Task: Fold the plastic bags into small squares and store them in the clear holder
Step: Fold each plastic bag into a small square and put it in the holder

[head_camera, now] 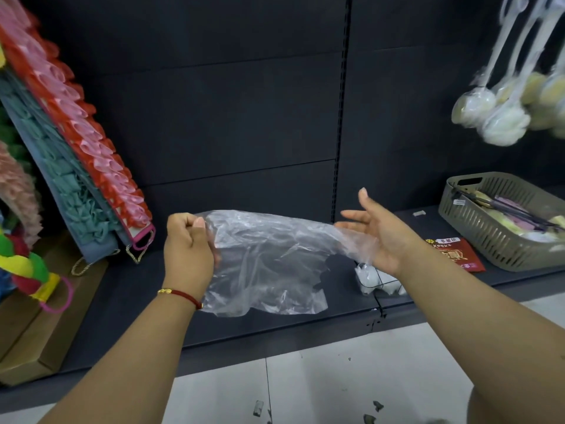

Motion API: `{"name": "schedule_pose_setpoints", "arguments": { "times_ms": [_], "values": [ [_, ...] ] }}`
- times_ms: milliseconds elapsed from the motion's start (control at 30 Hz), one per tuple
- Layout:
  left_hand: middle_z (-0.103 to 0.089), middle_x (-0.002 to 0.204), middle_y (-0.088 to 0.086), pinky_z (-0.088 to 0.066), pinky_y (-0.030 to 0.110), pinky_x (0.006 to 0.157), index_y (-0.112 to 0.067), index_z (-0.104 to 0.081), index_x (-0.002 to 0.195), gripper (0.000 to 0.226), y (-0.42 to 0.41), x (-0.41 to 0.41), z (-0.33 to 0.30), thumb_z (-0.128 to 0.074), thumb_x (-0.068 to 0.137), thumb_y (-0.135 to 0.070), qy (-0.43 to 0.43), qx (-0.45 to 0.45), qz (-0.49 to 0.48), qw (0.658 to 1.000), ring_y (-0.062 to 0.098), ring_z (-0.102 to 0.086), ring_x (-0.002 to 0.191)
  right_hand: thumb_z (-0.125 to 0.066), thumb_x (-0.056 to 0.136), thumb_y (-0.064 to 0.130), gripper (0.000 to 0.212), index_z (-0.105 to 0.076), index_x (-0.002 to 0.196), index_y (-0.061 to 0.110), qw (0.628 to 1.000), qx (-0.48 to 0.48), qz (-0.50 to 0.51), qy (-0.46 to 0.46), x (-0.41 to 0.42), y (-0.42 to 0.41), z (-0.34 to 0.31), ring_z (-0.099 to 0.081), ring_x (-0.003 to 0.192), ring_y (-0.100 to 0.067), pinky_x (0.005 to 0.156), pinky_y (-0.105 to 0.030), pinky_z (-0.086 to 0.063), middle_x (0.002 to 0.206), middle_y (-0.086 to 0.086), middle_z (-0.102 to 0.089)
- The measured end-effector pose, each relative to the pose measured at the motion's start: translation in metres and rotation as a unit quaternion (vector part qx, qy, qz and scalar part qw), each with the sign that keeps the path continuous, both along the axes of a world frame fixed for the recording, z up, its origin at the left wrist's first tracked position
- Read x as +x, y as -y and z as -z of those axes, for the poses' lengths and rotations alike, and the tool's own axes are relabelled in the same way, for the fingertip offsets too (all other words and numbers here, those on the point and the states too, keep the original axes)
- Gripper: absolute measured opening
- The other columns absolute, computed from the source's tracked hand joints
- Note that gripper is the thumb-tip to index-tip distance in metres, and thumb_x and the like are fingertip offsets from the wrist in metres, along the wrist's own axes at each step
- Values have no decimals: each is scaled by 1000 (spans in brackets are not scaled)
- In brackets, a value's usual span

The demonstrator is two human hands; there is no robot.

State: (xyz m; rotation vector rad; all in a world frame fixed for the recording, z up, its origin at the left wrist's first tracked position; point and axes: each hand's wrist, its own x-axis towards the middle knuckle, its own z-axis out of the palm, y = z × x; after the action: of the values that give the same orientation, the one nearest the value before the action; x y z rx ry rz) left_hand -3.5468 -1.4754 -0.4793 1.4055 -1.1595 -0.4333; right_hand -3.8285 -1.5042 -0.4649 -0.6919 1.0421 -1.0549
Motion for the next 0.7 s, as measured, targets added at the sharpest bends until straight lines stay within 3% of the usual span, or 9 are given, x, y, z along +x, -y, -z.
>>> {"name": "schedule_pose_setpoints", "arguments": {
  "times_ms": [100,167,267,400,467,533,600,633,700],
  "values": [
    [-49,62,2,-40,29,44,-11,-41,94,17,2,3,-1,-34,105,-21,-6,1,-22,1000,8,-45,38,-73,69,47,66,-60,116,3,999,-20,-24,16,-5,-1,4,-69,97,-28,79,-39,-58,116,-15,-68],
    [-48,59,3,-39,28,44,-10,-43,94,18,4,7,-2,-34,105,-22,-20,9,-30,999,7,-44,37,-74,74,30,47,-63,110,2,998,-55,-1,3,-6,1,7,-66,93,-26,80,-36,-58,114,-16,-65],
    [-48,59,5,-37,23,39,-6,-46,93,22,5,11,-1,-34,105,-21,-18,13,-36,999,7,-42,37,-66,88,8,6,-68,91,3,991,-109,45,-59,-7,3,6,-62,81,-19,66,-26,-59,94,-13,-66],
    [-49,61,7,-37,25,41,-8,-46,97,19,3,9,-9,-37,105,-24,-25,14,-35,999,15,-42,44,-61,92,4,9,-69,88,5,979,-123,138,-85,-12,8,0,-57,58,-9,52,-17,-51,70,-4,-64],
    [-47,57,6,-32,20,35,-7,-47,91,24,3,5,-15,-36,105,-23,-47,17,-34,998,12,-38,40,-64,90,10,6,-67,92,6,975,-121,187,19,-13,8,-5,-63,64,-8,56,-18,-52,77,-4,-70],
    [-44,48,1,-24,17,33,-6,-47,73,38,4,2,-17,-36,106,-23,-80,30,-38,996,7,-31,31,-66,83,32,35,-61,105,6,977,-126,140,105,-7,5,-5,-69,84,-14,72,-26,-57,94,-7,-71],
    [-40,37,-8,-21,15,33,-13,-43,63,44,7,-1,-18,-38,106,-25,-150,62,-44,986,3,-26,28,-61,77,52,57,-54,118,13,991,-129,-21,-28,4,-4,4,-64,107,-18,92,-34,-52,114,-7,-66],
    [-38,34,-10,-21,14,32,-16,-43,63,43,8,-1,-18,-41,105,-26,-189,84,-54,977,2,-26,27,-65,78,54,55,-57,117,17,974,-139,-110,-144,12,-10,11,-62,111,-15,98,-34,-48,117,-3,-66],
    [-42,41,-9,-27,13,32,-20,-47,66,38,11,1,-17,-46,103,-28,-260,138,-68,953,4,-35,36,-76,80,38,30,-66,101,19,922,-160,-187,-298,23,-18,21,-66,100,-8,94,-29,-48,103,5,-71]
  ]
}}
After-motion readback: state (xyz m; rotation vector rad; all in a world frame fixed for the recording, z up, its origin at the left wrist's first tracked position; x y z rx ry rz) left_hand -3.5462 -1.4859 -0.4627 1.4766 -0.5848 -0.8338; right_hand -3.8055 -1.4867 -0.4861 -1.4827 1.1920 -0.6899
